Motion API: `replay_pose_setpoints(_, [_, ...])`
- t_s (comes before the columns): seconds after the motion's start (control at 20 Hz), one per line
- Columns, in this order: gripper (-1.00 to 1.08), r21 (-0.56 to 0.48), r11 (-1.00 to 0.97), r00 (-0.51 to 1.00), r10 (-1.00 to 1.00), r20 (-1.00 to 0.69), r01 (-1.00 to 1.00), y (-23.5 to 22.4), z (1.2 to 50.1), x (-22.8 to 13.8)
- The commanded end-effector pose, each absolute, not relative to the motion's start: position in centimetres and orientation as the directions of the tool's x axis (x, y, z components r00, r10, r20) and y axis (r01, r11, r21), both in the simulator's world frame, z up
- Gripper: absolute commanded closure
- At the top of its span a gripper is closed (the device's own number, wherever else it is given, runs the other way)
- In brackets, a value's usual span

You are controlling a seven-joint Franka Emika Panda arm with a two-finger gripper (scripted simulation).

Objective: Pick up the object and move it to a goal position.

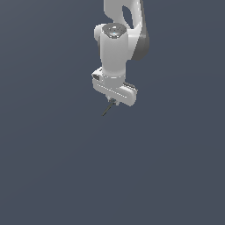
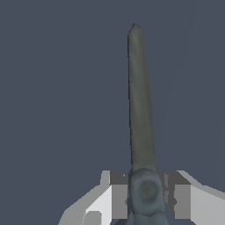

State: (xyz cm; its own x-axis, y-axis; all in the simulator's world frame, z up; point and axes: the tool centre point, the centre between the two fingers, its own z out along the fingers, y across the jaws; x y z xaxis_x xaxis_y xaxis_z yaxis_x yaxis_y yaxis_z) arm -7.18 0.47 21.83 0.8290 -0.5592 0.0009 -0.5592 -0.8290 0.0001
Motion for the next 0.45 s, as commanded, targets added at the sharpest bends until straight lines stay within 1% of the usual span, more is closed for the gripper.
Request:
replay_pose_setpoints(0.0, [1.08,0.001,-0.829,0.829,-0.559,0.001,-0.559,1.0,23.2,-7.5])
replay_pose_setpoints(0.4, [1.08,0.001,-0.829,0.829,-0.559,0.001,-0.559,1.7,25.1,-7.9])
